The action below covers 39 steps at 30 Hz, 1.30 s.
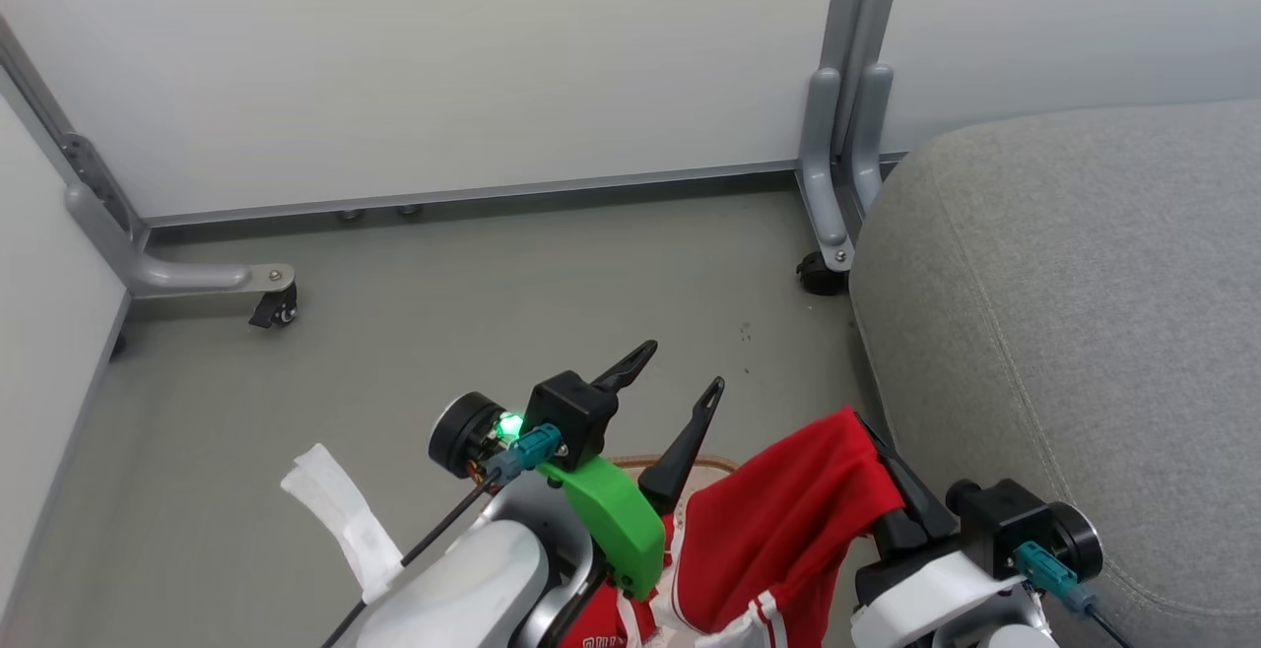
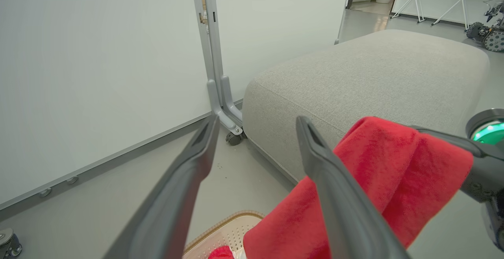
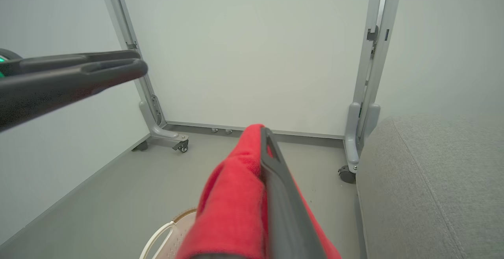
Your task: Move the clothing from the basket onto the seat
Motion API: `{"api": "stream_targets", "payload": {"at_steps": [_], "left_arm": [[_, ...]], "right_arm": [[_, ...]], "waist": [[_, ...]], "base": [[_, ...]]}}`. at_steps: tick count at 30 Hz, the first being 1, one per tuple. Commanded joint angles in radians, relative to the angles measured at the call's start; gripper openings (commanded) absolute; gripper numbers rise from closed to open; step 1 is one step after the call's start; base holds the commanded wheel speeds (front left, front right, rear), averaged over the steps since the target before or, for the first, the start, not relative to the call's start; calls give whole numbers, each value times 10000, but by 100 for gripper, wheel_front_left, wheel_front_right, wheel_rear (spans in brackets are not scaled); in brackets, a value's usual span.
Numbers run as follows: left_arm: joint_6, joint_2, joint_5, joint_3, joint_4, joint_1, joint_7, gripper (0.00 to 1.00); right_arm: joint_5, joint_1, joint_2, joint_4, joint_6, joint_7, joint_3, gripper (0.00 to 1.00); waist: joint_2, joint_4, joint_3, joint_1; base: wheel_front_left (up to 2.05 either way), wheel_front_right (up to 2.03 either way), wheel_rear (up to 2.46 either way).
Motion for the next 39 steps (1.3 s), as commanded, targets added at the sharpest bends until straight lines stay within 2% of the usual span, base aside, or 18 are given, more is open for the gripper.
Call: {"api": "stream_targets", "payload": {"at_steps": [1, 15, 27, 32, 36, 39], "left_arm": [[70, 118, 121, 13, -7, 122, -92, 100], [392, 490, 175, 332, -320, 442, -1006, 100], [340, 624, 523, 455, -456, 323, -1392, 100], [40, 641, 819, 264, -565, -143, -1439, 100], [-129, 686, 1092, 129, -671, -605, -1396, 100], [-234, 674, 1242, 63, -766, -939, -1364, 100]], "right_arm": [[6, -111, -46, -125, -13, -31, -42, 0], [12, -454, -214, -1626, -13, -33, -560, 0], [375, -570, -38, -2434, -12, -31, -1314, 0], [1446, -1212, 15, -2497, -10, -31, -1932, 0], [1950, -2542, 9, -2408, -7, -31, -2577, 0], [2083, -3970, -343, -2353, -7, -31, -3276, 0]], "waist": [[0, -229, 102, 0], [0, -2411, 955, 0], [0, -4117, 2044, 0], [0, -4322, 2667, 0], [0, -4102, 3365, 0], [0, -3800, 3937, 0]], "base": [[0, 0, 0], [0, 0, 0], [0, 0, 0], [0, 0, 0], [0, 0, 0], [0, 0, 0]]}}
